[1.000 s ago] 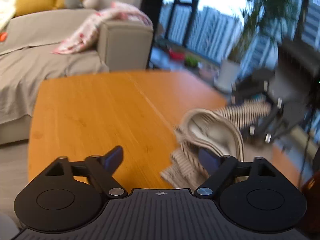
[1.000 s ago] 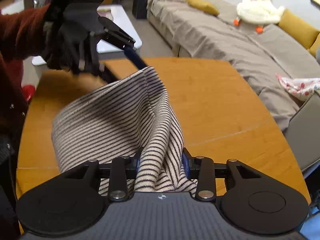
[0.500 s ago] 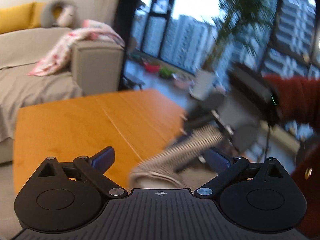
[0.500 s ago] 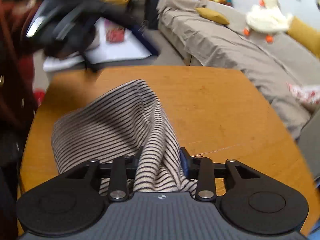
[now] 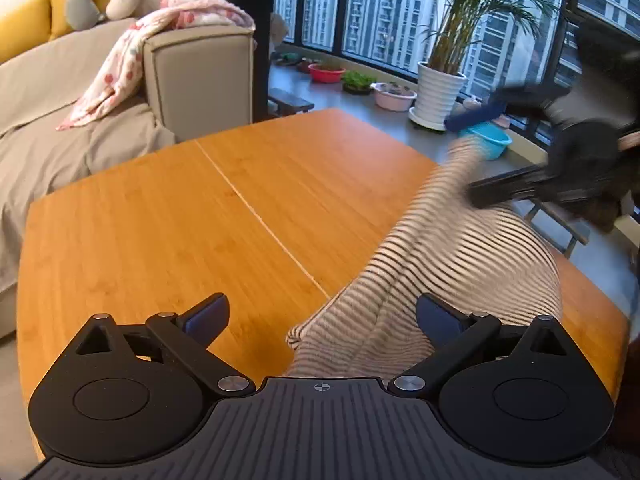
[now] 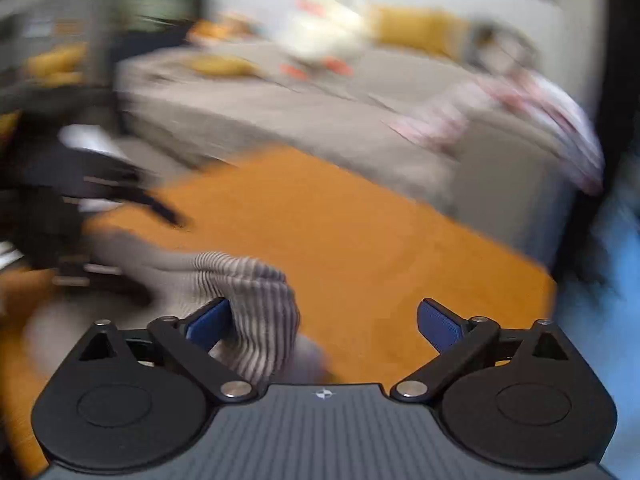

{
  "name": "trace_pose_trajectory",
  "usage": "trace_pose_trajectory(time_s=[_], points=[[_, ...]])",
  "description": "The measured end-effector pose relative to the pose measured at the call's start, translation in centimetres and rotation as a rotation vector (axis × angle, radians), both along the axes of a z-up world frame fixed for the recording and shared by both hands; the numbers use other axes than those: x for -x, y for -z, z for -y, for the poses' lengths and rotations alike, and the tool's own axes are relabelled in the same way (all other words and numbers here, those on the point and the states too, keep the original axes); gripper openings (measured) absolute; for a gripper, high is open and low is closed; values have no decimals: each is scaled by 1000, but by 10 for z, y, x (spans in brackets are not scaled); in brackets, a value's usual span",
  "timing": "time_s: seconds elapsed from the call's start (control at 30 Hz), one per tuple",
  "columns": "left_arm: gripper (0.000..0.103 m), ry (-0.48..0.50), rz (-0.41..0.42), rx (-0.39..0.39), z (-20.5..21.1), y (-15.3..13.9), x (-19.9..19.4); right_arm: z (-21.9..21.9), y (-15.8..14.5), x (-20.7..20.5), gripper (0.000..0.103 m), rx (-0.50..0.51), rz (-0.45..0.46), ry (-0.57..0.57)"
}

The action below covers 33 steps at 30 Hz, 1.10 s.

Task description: Fold clothes

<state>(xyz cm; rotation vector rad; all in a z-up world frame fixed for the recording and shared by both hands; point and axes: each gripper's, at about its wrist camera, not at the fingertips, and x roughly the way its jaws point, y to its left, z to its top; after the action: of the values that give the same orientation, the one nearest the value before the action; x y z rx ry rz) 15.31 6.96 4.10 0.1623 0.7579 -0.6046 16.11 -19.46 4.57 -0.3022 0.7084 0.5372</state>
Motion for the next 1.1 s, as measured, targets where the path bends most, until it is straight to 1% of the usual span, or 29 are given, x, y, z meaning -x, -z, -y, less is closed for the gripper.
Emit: trace_pose_trajectory(time_s=[0.03,0.07,0.1,0.2,0.23,0.27,0.33,0.43,0.5,0.53,0.57,0.6,0.63,0.67,0.7,0.73,0.8,0.83,0.87,0.9,0.93,0.97,1.0,1.03,1.1], points=[[103,-10,-1,1,1,1,0,-1,15,-2,100,33,-13,24],[103,-17,-8,10,2,1,0,-1,26,0,102,39,0,27],[103,-20,-16,16,2,2,-3,0,29,3,102,29,11,38],[103,-10,-18,4,4,2,-6,2,17,11,101,17,29,58],[103,-6,-18,2,5,2,-6,4,11,15,99,13,39,61],[103,-3,-18,0,5,2,-6,8,5,22,94,-13,29,63],[103,0,-15,1,6,2,-5,22,-7,29,92,-129,-43,67],[103,-1,-18,7,6,3,-5,44,-10,35,92,-324,-185,58],[103,-3,-29,23,5,4,-7,46,0,39,92,-379,-246,57],[103,-3,-40,38,4,4,-7,43,8,40,92,-381,-269,59],[103,1,-57,57,1,5,-10,37,17,40,85,-381,-283,59],[103,4,-69,71,0,6,-11,36,23,41,66,-411,-293,53],[101,7,-79,82,0,7,-10,36,24,44,54,-462,-300,38],[98,10,-82,91,0,7,-9,37,18,47,42,-479,-274,22],[96,16,-78,97,2,5,-7,37,10,50,26,-482,-237,6],[92,25,-69,107,3,2,-6,37,2,54,25,-494,-207,-16],[93,42,-43,120,8,-6,-6,40,-6,59,24,-481,-185,-26],[93,50,-28,115,12,-9,-8,40,-5,60,24,-453,-179,-15],[93,55,-17,100,16,-10,-10,40,1,61,25,-413,-180,7],[93,57,-12,79,20,-10,-14,41,11,61,29,-378,-190,37],[94,61,-14,59,23,-8,-18,42,20,61,30,-371,-198,65],[96,65,-23,50,25,-5,-22,45,24,62,34,-389,-200,89],[97,65,-36,48,25,-3,-26,47,24,62,43,-405,-199,112],[99,62,-50,48,23,-1,-29,51,21,63,47,-419,-201,134],[99,55,-74,62,16,1,-33,59,14,65,63,-448,-206,175]])
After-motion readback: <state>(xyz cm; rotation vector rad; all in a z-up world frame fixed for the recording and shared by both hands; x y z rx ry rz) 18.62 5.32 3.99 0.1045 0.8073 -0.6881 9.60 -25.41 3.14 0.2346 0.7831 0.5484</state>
